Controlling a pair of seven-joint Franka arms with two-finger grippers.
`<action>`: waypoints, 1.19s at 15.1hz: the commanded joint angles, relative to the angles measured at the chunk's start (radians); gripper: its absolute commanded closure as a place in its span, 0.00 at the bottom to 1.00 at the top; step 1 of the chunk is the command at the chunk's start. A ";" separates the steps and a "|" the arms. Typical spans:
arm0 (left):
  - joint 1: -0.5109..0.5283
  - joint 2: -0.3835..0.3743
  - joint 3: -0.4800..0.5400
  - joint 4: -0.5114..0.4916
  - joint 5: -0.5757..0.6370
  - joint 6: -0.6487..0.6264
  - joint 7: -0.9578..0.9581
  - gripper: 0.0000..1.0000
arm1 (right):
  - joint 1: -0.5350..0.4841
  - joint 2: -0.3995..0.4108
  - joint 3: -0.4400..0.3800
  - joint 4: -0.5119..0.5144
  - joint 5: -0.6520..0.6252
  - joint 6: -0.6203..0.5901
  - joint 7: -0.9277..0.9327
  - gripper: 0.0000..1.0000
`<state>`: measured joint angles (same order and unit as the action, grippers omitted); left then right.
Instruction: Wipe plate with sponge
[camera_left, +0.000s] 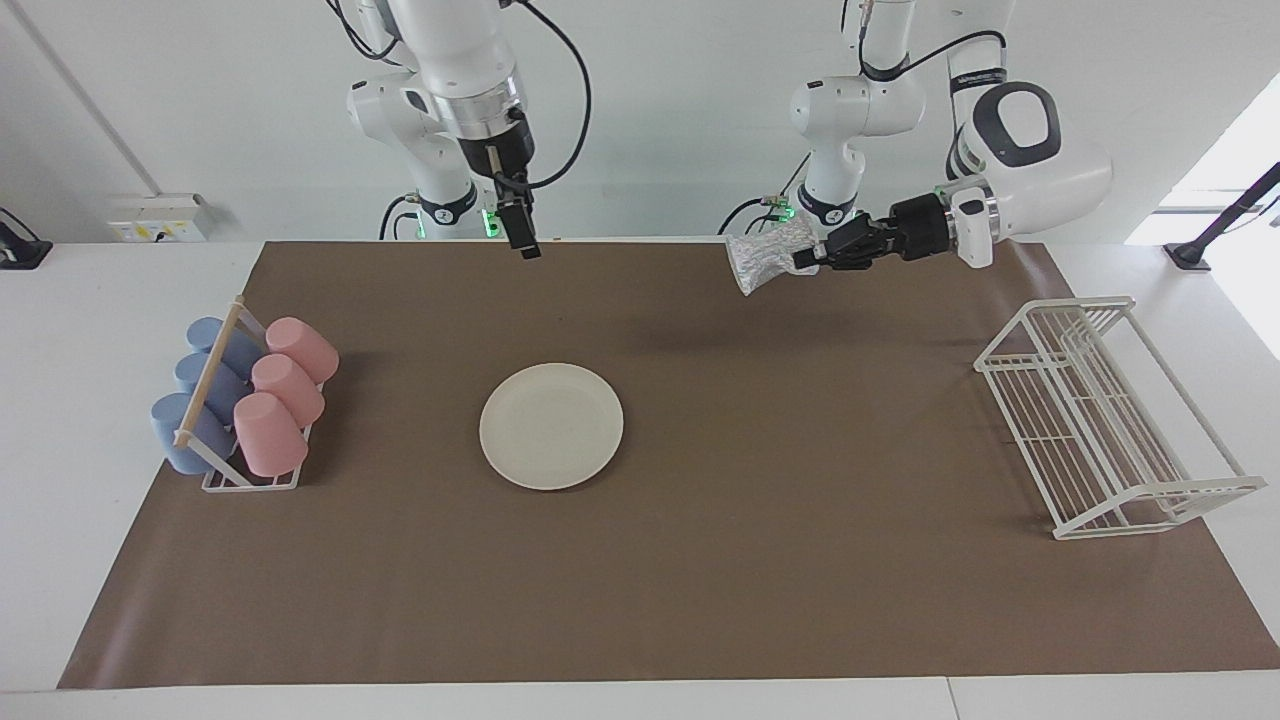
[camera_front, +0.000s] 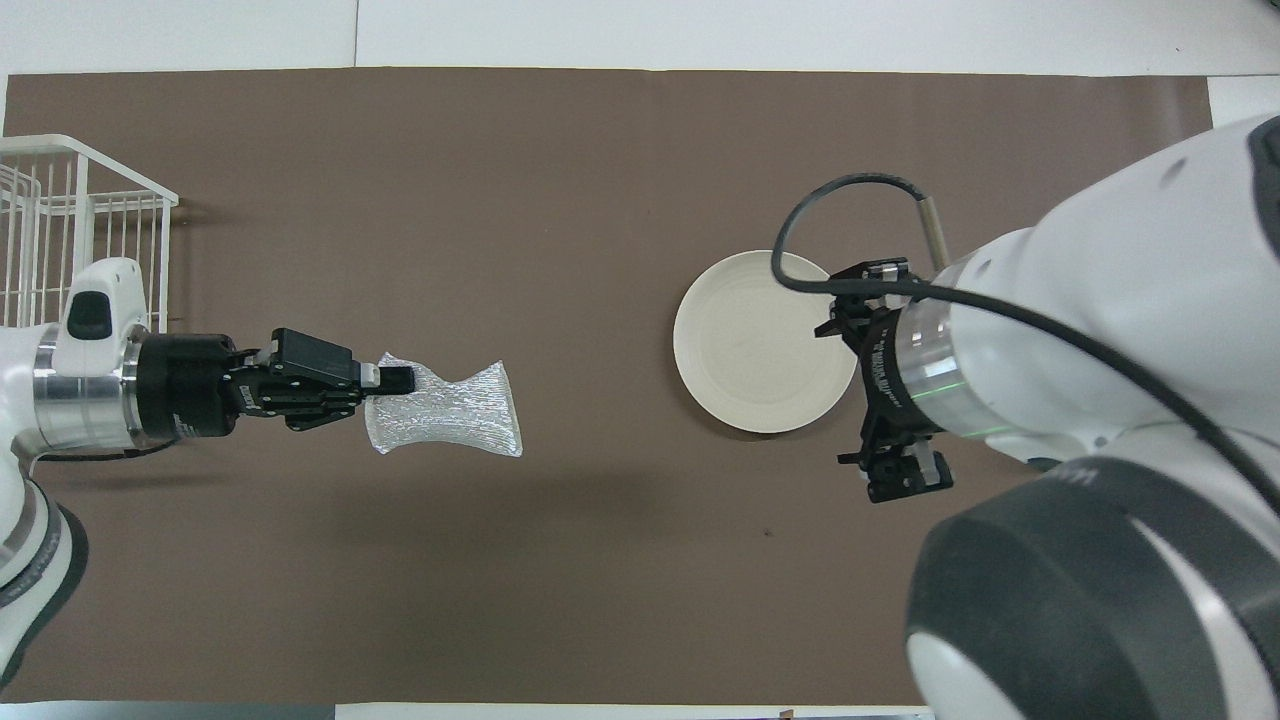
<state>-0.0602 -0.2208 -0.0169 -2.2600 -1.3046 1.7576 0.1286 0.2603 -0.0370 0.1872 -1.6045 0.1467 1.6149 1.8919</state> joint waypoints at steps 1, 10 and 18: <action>-0.052 -0.149 0.009 -0.201 -0.140 0.081 0.129 1.00 | 0.065 -0.044 -0.002 -0.084 0.008 0.138 0.108 0.00; -0.173 -0.239 0.011 -0.355 -0.346 0.106 0.304 1.00 | 0.263 -0.092 -0.002 -0.259 0.099 0.456 0.372 0.00; -0.161 -0.238 0.015 -0.352 -0.343 0.045 0.306 1.00 | 0.335 -0.132 0.001 -0.353 0.099 0.471 0.372 0.00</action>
<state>-0.2131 -0.4329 -0.0135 -2.5883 -1.6279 1.8298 0.4148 0.5782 -0.1196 0.1906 -1.8928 0.2238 2.0597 2.2650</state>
